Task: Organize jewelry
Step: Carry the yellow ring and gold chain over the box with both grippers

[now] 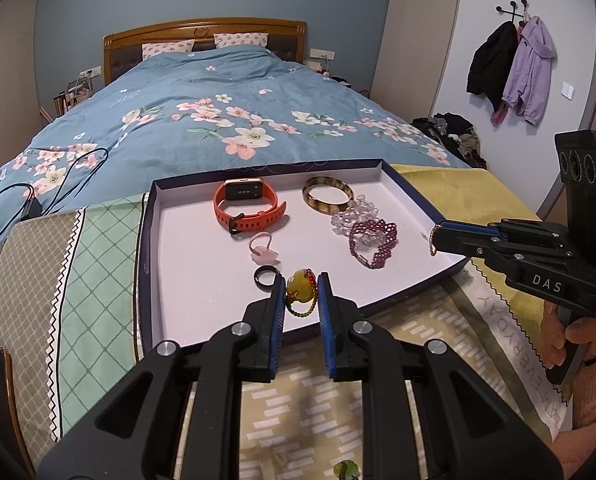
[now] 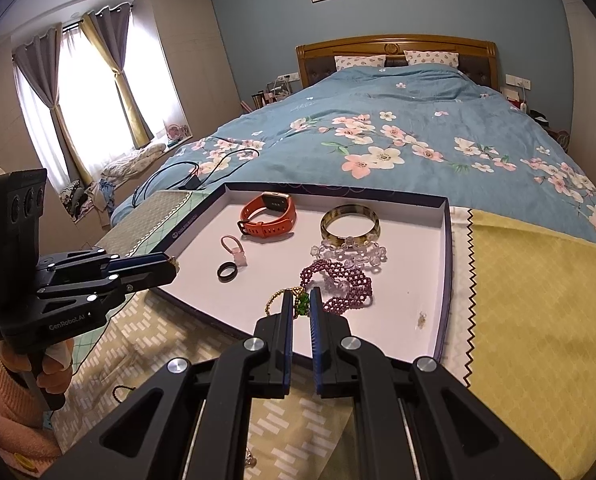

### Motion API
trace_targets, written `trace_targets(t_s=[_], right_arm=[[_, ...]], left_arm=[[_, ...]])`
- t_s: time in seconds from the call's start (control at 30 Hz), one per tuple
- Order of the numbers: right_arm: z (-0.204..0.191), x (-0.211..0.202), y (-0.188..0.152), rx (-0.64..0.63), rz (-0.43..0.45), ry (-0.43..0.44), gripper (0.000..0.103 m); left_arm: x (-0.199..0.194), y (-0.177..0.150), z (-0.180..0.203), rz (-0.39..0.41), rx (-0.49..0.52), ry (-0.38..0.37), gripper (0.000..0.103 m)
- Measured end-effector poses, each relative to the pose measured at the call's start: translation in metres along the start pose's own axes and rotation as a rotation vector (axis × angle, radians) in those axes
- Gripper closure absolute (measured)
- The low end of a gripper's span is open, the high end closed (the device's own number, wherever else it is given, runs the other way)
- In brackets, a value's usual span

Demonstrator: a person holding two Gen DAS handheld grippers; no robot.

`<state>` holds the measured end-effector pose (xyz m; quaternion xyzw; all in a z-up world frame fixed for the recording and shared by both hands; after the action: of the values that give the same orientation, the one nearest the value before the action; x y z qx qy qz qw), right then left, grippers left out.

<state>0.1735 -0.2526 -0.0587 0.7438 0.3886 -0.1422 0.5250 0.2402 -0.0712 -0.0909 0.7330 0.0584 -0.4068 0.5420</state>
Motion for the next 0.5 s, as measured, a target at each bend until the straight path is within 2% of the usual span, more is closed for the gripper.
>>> trace_targets(t_s=[0.5], right_arm=[[0.006,0.015,0.007,0.016,-0.020,-0.011,0.096]], left_arm=[[0.013,0.002,-0.005,-0.016,-0.004,0.010,0.087]])
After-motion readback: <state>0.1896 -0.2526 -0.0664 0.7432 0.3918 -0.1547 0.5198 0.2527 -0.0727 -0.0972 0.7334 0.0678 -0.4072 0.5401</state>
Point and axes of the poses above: each gripper's, at about its wrist camera, not at the fingertips, and x roughly the way its jaws point, z to its right, y to its top, the point moved 7 cm from there along x, roughly the way its jaws point, and after that the axes turned 15 degrees about x, right-handed, at the moved point
